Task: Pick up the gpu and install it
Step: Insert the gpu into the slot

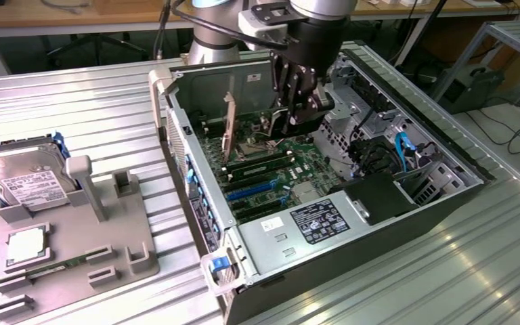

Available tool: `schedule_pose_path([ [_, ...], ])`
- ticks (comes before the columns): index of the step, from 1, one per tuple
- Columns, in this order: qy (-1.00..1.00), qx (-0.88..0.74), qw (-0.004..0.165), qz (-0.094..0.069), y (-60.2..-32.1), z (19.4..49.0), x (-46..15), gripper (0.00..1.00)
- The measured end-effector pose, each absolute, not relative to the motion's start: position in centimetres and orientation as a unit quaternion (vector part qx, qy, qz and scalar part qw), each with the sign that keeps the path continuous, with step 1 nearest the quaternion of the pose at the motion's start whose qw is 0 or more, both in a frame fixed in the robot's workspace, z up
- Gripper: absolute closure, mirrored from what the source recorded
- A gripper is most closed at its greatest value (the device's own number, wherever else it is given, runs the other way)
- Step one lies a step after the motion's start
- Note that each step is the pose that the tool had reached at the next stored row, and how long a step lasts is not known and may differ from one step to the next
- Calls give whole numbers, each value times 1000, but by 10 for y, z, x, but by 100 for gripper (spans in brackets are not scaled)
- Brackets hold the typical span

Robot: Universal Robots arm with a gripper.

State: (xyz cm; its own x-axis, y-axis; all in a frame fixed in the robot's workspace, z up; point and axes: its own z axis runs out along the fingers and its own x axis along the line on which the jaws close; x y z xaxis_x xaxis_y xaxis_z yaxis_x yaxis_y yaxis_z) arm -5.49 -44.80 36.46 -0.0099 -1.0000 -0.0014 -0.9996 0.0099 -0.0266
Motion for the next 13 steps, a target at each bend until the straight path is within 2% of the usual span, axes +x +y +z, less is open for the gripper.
schedule_pose_path([
  [13,710,-704,10,-9,-448,339,-78,73],
])
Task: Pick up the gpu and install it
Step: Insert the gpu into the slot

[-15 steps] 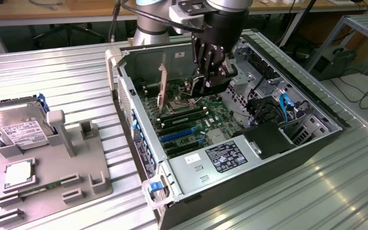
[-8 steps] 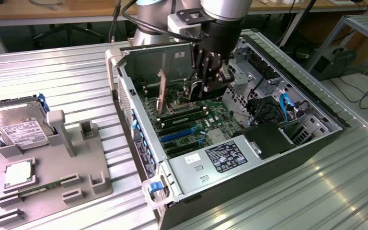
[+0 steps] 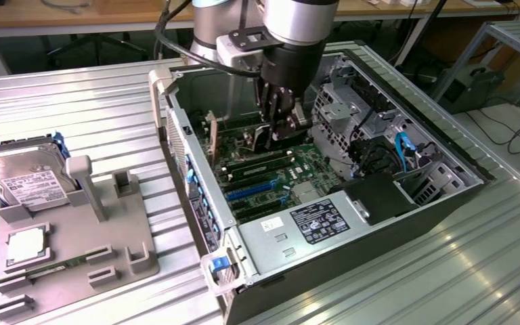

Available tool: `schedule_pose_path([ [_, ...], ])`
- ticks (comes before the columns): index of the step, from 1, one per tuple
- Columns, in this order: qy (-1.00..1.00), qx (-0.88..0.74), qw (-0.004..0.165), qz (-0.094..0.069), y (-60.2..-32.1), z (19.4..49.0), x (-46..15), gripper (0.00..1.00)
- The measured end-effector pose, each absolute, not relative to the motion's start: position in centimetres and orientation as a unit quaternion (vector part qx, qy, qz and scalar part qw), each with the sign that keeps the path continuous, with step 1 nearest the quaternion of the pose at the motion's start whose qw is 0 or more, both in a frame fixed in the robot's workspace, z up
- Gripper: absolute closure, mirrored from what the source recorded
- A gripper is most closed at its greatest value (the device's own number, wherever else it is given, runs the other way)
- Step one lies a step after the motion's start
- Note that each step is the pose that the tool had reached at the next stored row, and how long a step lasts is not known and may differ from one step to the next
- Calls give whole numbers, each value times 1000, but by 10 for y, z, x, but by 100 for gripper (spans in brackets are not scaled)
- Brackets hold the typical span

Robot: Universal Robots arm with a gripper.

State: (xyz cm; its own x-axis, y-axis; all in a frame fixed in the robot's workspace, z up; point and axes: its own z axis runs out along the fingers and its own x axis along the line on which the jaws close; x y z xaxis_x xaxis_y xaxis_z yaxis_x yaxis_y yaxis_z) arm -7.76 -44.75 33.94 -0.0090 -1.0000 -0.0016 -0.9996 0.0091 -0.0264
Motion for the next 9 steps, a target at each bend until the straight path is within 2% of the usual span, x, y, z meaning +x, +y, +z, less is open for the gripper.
schedule_pose_path([
  [9,710,-704,10,-9,-450,326,-72,73],
])
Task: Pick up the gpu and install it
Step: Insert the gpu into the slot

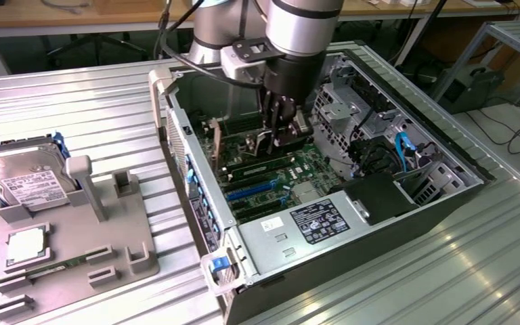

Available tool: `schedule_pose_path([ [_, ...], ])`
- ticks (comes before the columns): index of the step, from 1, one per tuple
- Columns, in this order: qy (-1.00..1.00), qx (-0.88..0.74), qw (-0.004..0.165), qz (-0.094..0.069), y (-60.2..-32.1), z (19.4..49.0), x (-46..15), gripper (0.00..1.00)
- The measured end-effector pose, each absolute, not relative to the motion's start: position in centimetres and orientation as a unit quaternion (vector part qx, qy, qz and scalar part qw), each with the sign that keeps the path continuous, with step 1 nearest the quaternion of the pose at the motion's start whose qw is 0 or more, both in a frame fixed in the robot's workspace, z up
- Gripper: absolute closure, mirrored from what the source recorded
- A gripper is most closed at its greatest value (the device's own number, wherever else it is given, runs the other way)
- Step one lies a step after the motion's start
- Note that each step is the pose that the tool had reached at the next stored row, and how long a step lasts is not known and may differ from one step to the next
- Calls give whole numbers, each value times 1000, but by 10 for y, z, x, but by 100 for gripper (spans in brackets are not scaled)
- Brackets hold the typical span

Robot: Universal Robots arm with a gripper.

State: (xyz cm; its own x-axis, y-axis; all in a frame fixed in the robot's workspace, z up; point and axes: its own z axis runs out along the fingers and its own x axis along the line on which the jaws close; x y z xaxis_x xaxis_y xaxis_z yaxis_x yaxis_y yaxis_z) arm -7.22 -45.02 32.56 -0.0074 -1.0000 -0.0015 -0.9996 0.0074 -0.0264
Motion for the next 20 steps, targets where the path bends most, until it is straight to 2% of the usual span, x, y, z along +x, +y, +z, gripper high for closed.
schedule_pose_path([
  [20,710,-704,11,-9,-455,290,-78,73],
])
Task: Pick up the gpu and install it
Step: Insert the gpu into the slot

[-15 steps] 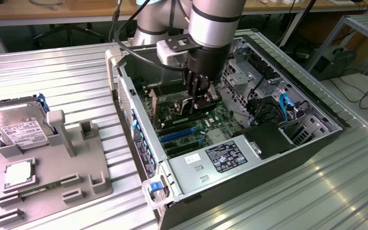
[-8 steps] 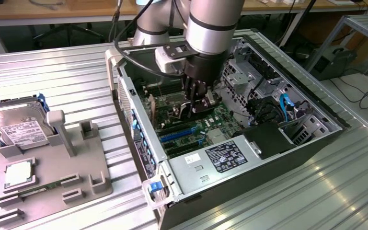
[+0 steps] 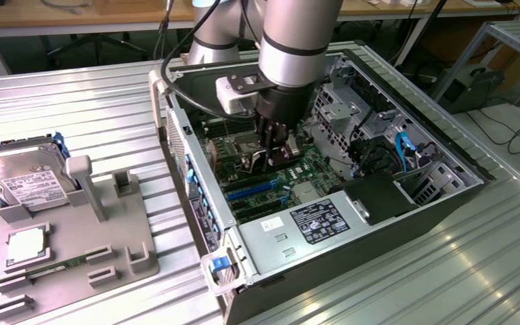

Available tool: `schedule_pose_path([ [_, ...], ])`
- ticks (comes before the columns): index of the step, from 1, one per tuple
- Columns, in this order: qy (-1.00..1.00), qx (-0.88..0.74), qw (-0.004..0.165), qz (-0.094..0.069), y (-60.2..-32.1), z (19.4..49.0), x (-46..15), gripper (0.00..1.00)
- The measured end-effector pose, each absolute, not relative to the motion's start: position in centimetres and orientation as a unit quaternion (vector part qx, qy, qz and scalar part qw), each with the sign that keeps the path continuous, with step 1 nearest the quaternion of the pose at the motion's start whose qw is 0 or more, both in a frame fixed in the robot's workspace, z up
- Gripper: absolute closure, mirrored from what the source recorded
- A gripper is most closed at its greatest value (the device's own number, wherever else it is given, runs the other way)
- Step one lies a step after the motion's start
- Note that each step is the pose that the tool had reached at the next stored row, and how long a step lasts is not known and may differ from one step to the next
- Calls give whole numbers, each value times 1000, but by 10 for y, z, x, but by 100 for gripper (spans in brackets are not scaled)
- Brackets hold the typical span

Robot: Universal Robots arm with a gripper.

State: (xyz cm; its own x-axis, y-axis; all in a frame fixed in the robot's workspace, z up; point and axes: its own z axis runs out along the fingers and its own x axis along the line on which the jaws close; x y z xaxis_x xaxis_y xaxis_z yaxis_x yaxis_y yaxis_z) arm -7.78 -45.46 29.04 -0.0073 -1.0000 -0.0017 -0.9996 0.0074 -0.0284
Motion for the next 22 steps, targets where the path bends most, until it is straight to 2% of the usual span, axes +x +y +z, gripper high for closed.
schedule_pose_path([
  [22,710,-704,11,-10,-456,262,-83,73],
])
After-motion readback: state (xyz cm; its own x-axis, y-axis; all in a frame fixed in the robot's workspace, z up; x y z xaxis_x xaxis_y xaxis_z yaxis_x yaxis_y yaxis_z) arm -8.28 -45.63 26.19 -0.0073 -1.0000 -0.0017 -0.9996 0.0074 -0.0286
